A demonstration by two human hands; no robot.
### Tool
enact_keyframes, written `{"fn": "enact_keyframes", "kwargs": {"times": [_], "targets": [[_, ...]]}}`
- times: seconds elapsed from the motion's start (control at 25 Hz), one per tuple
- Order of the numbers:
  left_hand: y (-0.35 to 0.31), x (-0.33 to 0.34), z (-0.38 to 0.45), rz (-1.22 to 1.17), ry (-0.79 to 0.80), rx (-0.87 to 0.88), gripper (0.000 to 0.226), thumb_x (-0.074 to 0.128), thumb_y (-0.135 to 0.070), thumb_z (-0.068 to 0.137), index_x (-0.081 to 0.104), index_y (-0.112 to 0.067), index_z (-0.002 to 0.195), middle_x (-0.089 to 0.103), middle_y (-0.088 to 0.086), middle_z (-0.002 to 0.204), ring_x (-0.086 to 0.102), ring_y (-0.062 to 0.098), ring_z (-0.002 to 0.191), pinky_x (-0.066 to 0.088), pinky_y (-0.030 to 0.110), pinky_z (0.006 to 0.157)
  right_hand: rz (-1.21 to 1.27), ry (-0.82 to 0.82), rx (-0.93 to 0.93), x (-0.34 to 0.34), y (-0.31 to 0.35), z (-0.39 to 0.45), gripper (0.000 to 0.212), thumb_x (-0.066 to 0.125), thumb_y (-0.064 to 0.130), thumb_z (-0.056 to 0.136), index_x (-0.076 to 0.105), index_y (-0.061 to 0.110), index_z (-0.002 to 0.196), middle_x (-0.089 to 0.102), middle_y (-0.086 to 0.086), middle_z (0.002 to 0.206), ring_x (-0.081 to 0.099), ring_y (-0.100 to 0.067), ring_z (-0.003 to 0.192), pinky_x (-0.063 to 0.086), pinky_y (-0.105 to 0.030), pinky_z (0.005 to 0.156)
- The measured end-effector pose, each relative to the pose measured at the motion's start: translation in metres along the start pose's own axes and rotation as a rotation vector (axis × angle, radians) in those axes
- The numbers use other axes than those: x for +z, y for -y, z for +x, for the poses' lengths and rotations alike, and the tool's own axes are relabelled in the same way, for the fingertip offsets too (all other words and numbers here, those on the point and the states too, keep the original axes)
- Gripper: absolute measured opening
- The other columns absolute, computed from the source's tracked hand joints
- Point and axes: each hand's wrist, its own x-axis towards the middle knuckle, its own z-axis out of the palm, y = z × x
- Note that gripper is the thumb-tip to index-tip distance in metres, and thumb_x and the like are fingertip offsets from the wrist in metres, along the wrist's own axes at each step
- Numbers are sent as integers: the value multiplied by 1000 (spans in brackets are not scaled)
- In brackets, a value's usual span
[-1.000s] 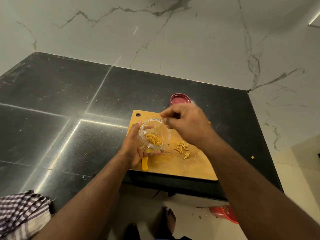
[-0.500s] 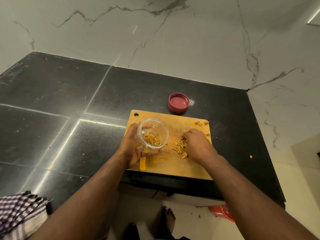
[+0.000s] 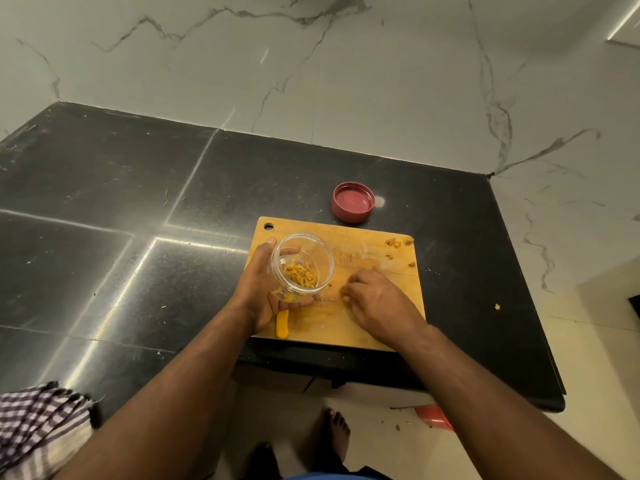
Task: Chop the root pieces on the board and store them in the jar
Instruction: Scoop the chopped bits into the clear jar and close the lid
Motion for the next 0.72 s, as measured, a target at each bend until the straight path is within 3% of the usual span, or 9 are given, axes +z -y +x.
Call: {"fn": "enact_keyframes", "kwargs": {"times": [0.16,0.32,0.4,0.6,0.72], "targets": [[0,0,0,-3,3,-7,56,41,-60,99,69,-18,123,61,18,134,69,42,107,61,49,66,29,2,85,-12,-8,-8,28,51,25,99,63,24,125,55,9,126,48,-8,117,42,-29,106],[0,-1,1,10,7,-3,56,41,-61,99,69,-19,124,60,17,136,69,41,108,61,49,67,20,129,202,-18,-15,-12,49,51,19,98,42,29,145,36,7,150,34,-16,136,35,-36,114],[0,-1,1,11,9,-3,56,40,-61,99,69,-19,123,59,17,136,68,41,109,61,49,67,-3,159,220,-12,-12,-13,52,51,18,99,38,28,148,30,5,151,30,-18,137,32,-38,114],[1,-1,2,0,8,-12,56,43,-61,98,70,-19,122,59,17,136,66,42,112,61,51,69,22,40,161,0,-2,-9,45,56,19,97,49,24,142,40,6,136,41,-14,125,41,-31,107],[1,-2,3,4,14,-12,56,42,-62,98,71,-19,122,59,18,136,67,42,111,61,51,69,-57,61,86,-2,-2,-12,48,54,24,98,43,34,144,36,8,146,33,-16,134,37,-35,111]]}}
